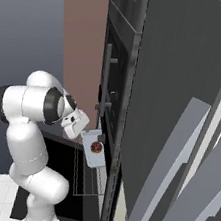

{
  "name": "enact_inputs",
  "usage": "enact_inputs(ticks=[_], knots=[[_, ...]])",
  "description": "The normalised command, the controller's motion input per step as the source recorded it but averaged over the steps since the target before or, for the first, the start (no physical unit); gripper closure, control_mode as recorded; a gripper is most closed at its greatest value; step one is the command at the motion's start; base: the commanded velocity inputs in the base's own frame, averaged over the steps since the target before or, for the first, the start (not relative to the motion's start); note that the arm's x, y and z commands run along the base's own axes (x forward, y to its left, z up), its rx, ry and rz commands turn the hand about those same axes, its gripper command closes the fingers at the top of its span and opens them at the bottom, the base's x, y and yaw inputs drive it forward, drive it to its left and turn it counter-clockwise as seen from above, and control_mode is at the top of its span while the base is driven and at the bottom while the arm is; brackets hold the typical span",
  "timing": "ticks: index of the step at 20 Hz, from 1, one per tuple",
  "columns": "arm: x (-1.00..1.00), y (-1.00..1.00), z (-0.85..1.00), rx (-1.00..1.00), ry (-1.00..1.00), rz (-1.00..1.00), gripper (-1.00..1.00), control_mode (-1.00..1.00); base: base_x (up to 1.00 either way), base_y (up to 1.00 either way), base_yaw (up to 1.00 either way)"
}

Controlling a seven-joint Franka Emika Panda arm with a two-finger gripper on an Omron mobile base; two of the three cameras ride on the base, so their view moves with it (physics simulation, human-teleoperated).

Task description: Take the baked cake out of the oven and place it on the plate for cooling. Then close the oven door.

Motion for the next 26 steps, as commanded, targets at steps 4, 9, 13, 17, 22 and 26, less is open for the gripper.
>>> enact_inputs(ticks=[4,9,13,17,22,26], knots=[[-0.26,-0.08,-0.05,0.0,-0.04,-0.14,-1.0,-1.0,0.0,0.0,0.0],[-0.31,0.0,-0.13,0.0,-0.03,-0.13,-1.0,-1.0,0.0,0.0,0.0],[-0.2,0.0,-0.1,0.0,-0.05,-0.08,-1.0,-1.0,0.0,0.0,0.0],[-0.09,0.11,-0.03,0.0,-0.11,-0.01,-1.0,-1.0,0.0,0.0,0.0],[-0.09,0.25,-0.01,0.0,-0.16,0.04,-1.0,-1.0,0.0,0.0,0.0],[-0.01,0.21,-0.15,0.0,-0.15,0.1,-1.0,-1.0,0.0,0.0,0.0]])
